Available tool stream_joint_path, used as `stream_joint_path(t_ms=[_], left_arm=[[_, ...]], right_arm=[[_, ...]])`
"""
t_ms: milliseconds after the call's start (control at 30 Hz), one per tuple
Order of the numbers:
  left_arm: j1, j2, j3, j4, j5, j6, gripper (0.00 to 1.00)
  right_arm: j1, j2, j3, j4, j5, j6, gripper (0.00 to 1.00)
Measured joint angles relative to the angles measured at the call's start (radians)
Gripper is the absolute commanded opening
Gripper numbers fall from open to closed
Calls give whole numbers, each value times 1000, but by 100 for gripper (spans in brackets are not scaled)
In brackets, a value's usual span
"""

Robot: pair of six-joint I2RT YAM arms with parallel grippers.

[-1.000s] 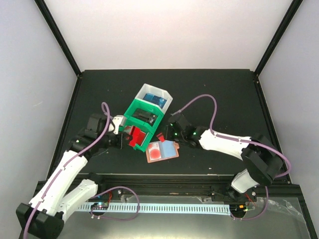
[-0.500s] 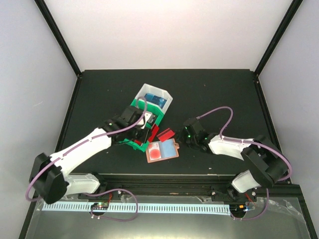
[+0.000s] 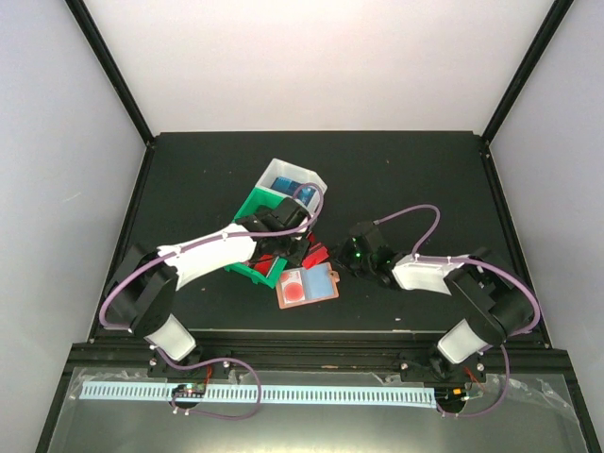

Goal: Put the credit cards into the card holder
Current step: Pick up the credit card from the center of the board.

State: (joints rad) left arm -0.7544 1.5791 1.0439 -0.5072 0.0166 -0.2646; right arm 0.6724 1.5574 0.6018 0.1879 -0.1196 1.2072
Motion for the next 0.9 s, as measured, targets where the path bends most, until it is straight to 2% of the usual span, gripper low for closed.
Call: stream_joint_path(t_ms=[533, 900], left_arm=[[-37, 171, 114, -44, -165, 30, 2], [-39, 230, 149, -91, -185, 29, 1]], right_arm=[[-1, 67, -5, 62, -62, 3, 41], [-1, 87, -5, 98, -66, 3, 41]])
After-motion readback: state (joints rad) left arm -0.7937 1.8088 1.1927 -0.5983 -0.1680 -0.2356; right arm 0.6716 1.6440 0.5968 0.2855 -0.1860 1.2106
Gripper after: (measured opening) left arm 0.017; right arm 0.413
